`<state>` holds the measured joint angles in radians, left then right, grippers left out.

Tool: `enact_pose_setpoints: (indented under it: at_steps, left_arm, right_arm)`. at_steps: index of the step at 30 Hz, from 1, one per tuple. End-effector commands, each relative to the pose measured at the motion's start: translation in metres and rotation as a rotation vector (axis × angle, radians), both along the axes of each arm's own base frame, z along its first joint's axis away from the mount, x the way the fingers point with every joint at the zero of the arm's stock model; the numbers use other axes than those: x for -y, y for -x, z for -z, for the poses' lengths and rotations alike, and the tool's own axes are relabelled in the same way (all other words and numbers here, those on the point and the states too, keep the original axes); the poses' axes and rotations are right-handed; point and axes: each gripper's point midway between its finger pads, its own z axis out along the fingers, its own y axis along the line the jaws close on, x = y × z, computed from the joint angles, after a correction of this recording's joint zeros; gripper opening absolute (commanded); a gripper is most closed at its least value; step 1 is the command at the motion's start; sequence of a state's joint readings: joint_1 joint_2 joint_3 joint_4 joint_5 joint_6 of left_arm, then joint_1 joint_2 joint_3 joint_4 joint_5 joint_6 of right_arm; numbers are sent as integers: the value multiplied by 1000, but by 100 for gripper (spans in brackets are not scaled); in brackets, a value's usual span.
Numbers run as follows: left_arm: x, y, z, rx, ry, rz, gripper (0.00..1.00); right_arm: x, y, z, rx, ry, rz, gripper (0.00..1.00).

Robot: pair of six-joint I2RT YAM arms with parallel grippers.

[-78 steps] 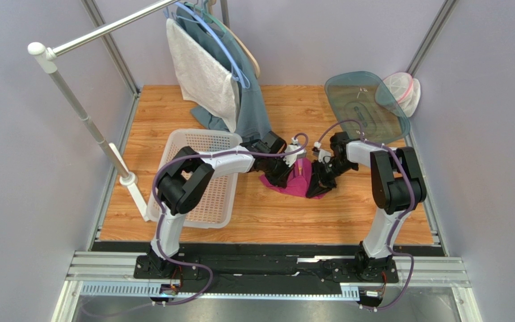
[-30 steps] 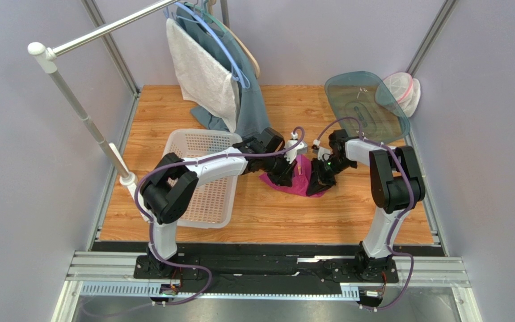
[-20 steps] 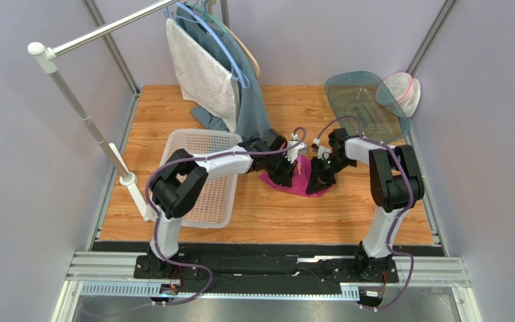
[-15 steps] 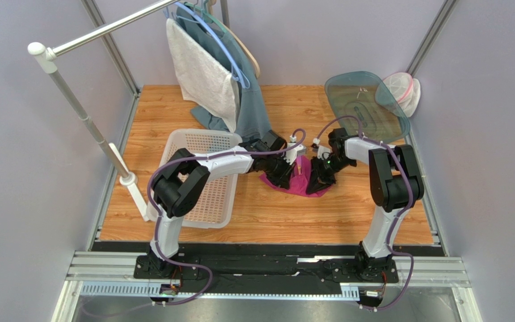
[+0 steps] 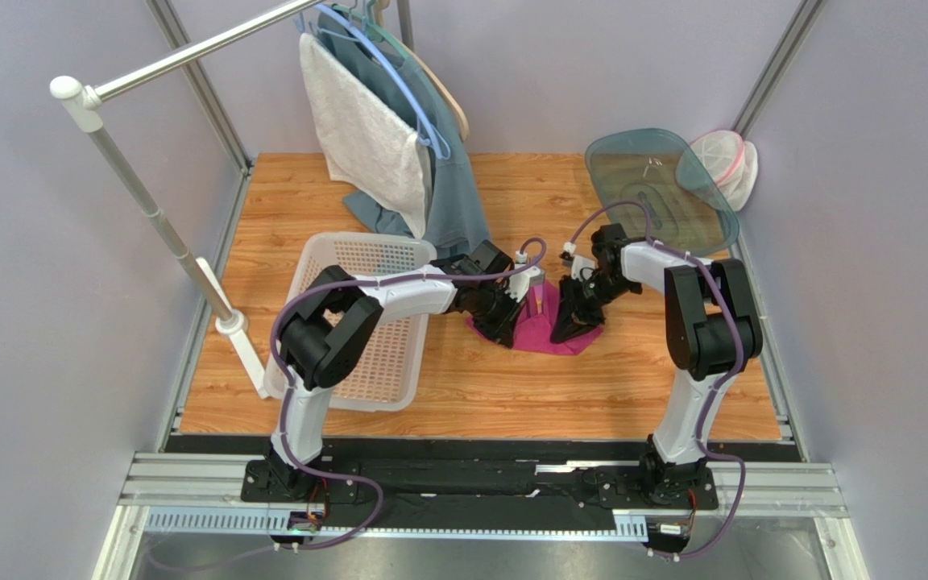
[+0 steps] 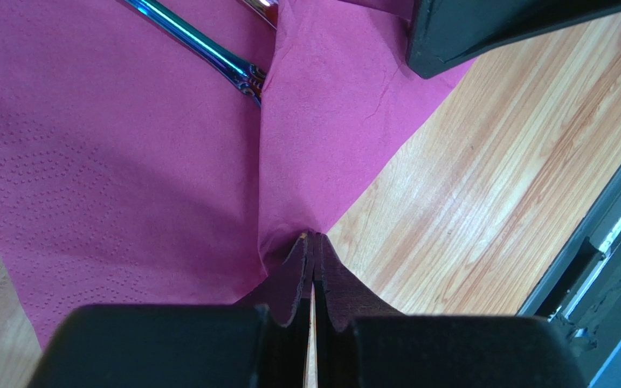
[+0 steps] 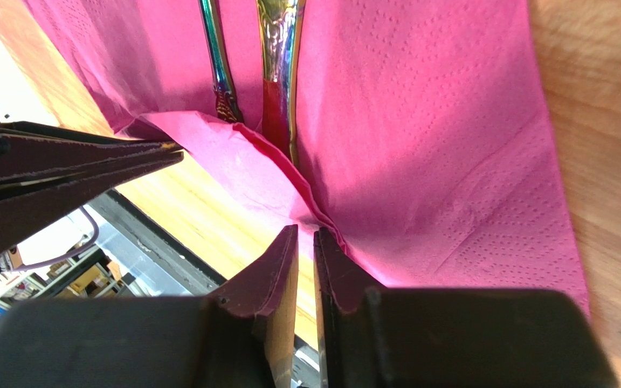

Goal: Place the utensils on the paper napkin and roll it up

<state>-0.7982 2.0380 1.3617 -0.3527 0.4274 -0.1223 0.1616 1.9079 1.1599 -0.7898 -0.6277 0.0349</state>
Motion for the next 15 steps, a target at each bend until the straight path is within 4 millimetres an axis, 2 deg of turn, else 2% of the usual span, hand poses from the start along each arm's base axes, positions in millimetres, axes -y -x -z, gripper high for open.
enact_pose_setpoints:
  at_steps: [1, 7, 11, 15]
  left_arm:
    - [-12, 7, 18, -65, -62, -37, 2]
    - [-11, 9, 19, -79, -58, -39, 2]
    - [-10, 7, 18, -76, -57, -38, 2]
    - [-10, 8, 18, -73, -58, -34, 2]
  right_arm:
    - [-4, 3, -17, 36, -27, -27, 17]
    - [-12, 17, -27, 43, -60, -50, 18]
    - [-19, 26, -22, 28, -65, -69, 18]
    - [-21, 23, -11, 22, -49, -75, 18]
